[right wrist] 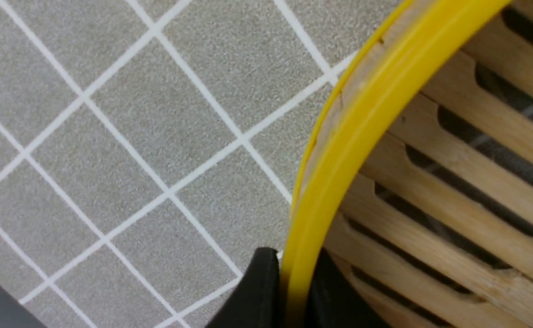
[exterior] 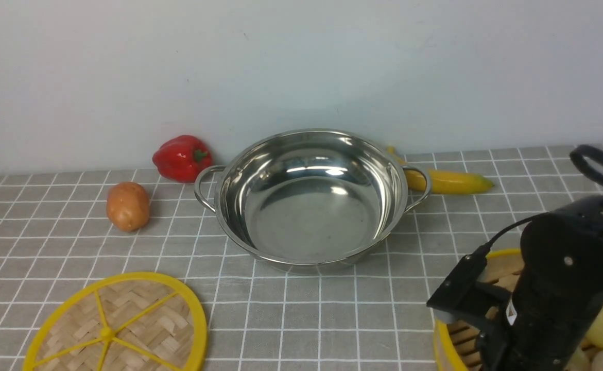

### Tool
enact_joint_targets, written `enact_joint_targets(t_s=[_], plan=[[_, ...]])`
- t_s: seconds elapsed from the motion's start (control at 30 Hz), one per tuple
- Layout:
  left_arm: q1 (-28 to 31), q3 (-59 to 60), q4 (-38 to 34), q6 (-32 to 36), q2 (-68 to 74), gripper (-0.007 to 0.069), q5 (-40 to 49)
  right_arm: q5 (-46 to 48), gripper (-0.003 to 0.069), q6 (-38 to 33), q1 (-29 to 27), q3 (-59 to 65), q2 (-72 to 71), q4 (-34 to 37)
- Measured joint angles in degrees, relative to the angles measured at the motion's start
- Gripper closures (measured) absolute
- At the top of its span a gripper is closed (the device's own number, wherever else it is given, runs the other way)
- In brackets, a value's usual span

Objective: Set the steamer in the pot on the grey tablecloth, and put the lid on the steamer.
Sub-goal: 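Reach for and grasp the rim of the bamboo steamer holding the buns with the right gripper, then place the bamboo steamer basket of food into the steel pot with the right gripper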

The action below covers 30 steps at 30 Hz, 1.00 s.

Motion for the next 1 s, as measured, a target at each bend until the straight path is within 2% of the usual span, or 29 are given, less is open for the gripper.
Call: enact_joint_targets(t_s=[0.2, 0.27, 0.43, 0.73, 0.83, 1.0], plan=[[0.0, 0.0, 0.0, 0.0, 0.0, 0.0381, 0.0, 0.8, 0.0592, 5.0, 0.0, -0.8, -4.6, -6.2], [0.0, 0.0, 0.0, 0.0, 0.0, 0.0381, 0.0, 4.1, 0.057, 6.9, 0.0, -3.4, -6.5, -9.9], [0.0, 0.0, 0.0, 0.0, 0.0, 0.0381, 0.0, 10.7, 0.0555, 7.2, 0.0, -12.2, -7.5, -11.4], [0.0, 0.0, 0.0, 0.0, 0.0, 0.0381, 0.0, 12.5, 0.0555, -1.3, 0.0, -33.7, -3.7, -11.0], [0.0, 0.0, 0.0, 0.0, 0.0, 0.0381, 0.0, 13.1, 0.0555, -3.6, 0.0, -37.4, -1.6, -10.5], [0.0, 0.0, 0.0, 0.0, 0.0, 0.0381, 0.0, 13.4, 0.0555, -11.4, 0.6, -45.4, 5.5, -8.1]])
